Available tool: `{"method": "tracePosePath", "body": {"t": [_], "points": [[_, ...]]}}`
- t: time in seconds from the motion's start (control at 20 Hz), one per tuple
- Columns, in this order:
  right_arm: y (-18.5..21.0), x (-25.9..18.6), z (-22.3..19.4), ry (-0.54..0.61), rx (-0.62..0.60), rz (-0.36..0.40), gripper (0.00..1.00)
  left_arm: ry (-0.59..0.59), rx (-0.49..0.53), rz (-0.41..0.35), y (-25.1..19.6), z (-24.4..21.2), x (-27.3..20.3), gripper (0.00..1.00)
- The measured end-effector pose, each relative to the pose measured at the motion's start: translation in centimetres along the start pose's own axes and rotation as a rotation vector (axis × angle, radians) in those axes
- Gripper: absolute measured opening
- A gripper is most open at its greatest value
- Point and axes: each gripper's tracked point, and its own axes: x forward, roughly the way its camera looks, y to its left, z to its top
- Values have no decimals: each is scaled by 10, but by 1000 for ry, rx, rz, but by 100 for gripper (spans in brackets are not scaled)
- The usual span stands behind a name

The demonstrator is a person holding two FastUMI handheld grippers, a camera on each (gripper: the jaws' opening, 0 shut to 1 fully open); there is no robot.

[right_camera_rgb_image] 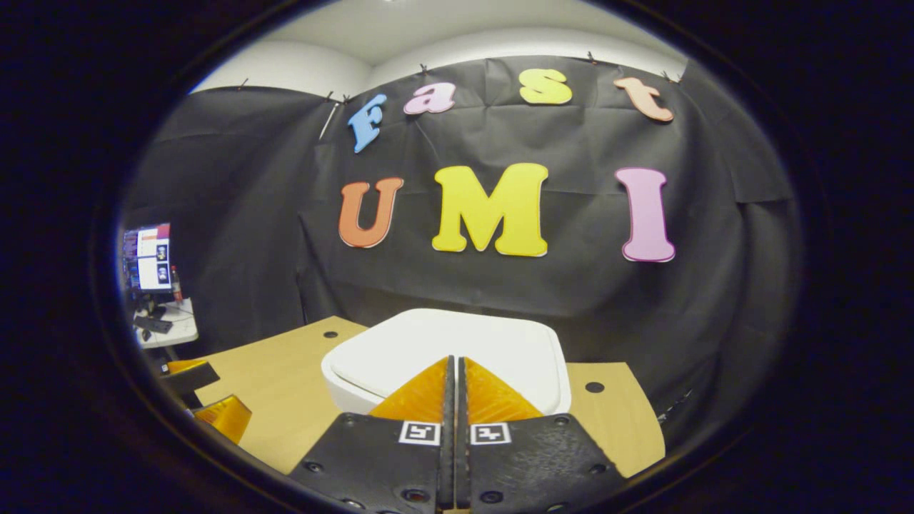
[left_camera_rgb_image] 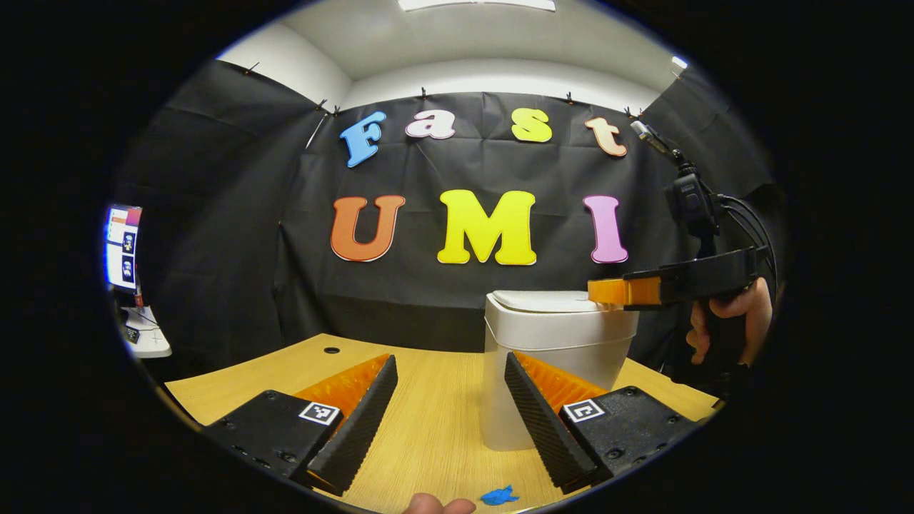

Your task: Press the lid of the desktop garbage bin to open it, pick up the crumpled paper on the desktop and throw it into the bin, then pick up the pop can on the desktop and drop it into the bin, and finally close the garbage bin lid.

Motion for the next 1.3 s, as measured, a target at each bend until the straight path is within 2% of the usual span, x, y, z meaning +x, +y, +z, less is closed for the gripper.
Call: {"method": "tracePosePath", "body": {"t": [0.05, 0.15, 0.2, 0.25, 0.3, 0.45, 0.55, 0.65, 0.7, 0.95, 1.3], "points": [[2, -1, 0, -12, 10, 9, 22, 1, 2, 2, 1, 0, 1, 98], [9, -13, 12, -54, 39, 32, 32, 2, -7, 5, 2, -2, 0, 98], [6, -17, 19, -85, 46, 31, 41, 5, -12, 5, 1, -3, 0, 98], [4, -22, 27, -117, 42, 25, 57, 8, -15, 7, 2, -4, 1, 98], [3, -29, 33, -147, 28, 24, 61, 10, -16, 8, 1, -4, 2, 98], [3, -44, 35, -190, -8, 19, 88, 10, -6, 12, -1, -5, 0, 98], [4, -51, 27, -192, -8, 23, 94, 14, 0, 9, -5, -7, 0, 98], [-4, -66, 20, -220, -4, -5, 97, 11, -2, -4, -14, -10, 0, 98], [-5, -71, 15, -222, -3, -13, 95, 20, -1, -10, -17, -14, 0, 98], [-14, -105, -2, -232, -4, -22, 97, 31, -38, -50, -35, -24, 4, 98], [-52, -137, -28, -250, 24, -73, 95, 58, -20, -85, -50, -46, -5, 98]]}}
